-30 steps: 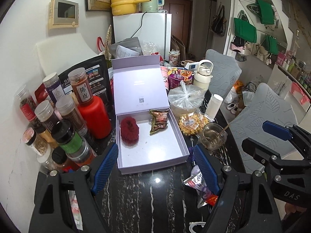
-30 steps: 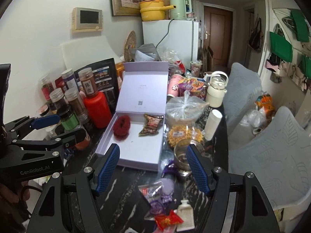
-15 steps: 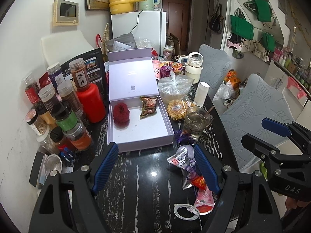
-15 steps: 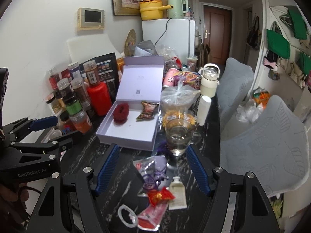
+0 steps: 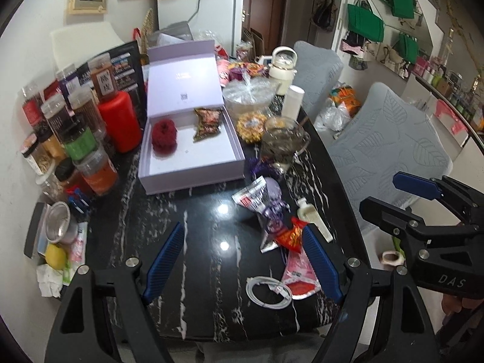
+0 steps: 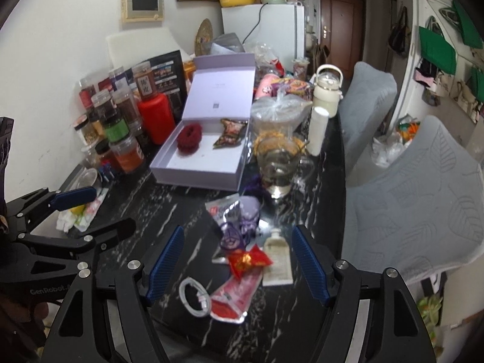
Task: Organize soft objects
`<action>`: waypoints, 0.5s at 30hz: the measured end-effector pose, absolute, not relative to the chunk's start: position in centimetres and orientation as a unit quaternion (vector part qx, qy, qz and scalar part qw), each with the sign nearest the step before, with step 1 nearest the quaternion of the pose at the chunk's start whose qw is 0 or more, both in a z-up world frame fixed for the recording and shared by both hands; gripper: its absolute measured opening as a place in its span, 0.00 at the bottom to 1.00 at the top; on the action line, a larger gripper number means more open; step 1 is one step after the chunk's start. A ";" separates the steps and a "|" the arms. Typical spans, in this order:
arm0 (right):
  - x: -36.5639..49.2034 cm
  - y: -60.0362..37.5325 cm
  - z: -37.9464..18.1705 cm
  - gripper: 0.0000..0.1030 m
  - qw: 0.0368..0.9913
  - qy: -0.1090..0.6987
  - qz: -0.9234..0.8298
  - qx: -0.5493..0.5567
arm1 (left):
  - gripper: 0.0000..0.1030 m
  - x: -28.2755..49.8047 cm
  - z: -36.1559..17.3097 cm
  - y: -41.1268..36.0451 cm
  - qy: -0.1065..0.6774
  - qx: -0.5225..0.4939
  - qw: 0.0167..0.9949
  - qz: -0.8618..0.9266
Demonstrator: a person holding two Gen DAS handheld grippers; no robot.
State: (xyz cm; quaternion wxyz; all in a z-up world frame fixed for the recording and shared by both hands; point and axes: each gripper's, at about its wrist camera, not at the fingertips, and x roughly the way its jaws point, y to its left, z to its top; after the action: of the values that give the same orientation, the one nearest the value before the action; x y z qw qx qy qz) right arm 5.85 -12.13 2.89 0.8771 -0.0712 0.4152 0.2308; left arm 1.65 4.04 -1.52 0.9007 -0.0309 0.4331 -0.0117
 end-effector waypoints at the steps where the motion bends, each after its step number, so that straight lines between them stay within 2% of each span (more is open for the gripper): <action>1: 5.8 -12.2 2.5 0.72 0.875 0.420 0.231 -0.071 | 0.78 1.5 -2.1 3.8 0.440 -0.032 0.897 -0.016; 15: 4.4 -15.0 -5.0 0.72 0.845 0.481 0.230 -0.048 | 0.78 0.9 -10.5 2.2 0.505 -0.050 0.857 -0.091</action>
State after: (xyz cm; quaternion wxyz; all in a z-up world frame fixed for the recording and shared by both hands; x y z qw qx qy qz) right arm 4.44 -14.99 -5.01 0.8448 -0.0481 0.4808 0.2299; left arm 0.93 2.21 -10.47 0.8571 -0.0504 0.5046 -0.0907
